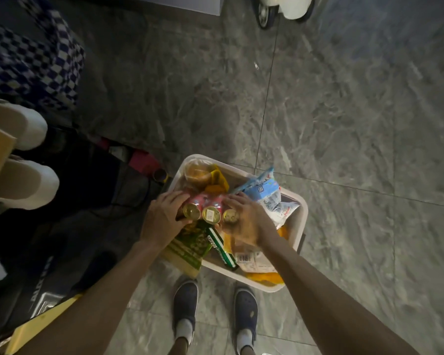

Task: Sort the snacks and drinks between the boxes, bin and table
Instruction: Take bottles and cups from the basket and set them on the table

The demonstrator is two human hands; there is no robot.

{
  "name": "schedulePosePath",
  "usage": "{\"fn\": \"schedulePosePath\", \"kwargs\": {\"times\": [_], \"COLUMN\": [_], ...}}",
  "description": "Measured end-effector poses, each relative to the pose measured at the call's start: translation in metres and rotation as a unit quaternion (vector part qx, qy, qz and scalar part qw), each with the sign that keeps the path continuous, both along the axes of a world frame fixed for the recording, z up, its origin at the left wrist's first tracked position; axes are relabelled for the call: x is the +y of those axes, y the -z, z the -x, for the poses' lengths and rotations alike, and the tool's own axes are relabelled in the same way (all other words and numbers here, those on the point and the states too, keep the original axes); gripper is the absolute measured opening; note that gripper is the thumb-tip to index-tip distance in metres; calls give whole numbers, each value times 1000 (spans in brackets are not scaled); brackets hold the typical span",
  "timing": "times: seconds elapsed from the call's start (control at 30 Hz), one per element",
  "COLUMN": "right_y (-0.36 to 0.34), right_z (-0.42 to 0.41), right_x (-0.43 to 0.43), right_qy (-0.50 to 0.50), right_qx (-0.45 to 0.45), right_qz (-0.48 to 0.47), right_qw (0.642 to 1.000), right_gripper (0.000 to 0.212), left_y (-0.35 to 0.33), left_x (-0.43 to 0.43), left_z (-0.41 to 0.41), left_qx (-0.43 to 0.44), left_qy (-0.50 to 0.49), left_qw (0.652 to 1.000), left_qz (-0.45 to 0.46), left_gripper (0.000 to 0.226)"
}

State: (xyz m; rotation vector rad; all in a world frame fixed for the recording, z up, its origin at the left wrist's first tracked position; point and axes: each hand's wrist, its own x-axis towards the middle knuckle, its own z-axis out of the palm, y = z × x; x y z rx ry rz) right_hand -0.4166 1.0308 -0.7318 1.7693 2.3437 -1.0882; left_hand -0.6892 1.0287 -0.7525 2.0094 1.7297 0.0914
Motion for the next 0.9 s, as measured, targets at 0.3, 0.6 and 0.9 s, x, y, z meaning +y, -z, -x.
{"fn": "schedulePosePath", "kwargs": {"times": [0.3, 0.6, 0.9], "right_y": [-61, -177, -336], "right_z": [-40, -58, -48], "right_x": [-7, -12, -43], "right_qy": [140, 204, 222], "right_qx": [81, 106, 186], "right_qz": [40, -52, -135], "right_qw": [986, 972, 948], "right_gripper": [55, 55, 73], "left_y": [-69, -204, -360], "left_x": [17, 18, -20], "left_z": [-5, -24, -15], "left_qx": [-194, -231, -235], "left_qy": [7, 26, -42], "left_qw": [979, 972, 965], "left_qz": [63, -45, -106], "left_gripper": [57, 56, 64]}}
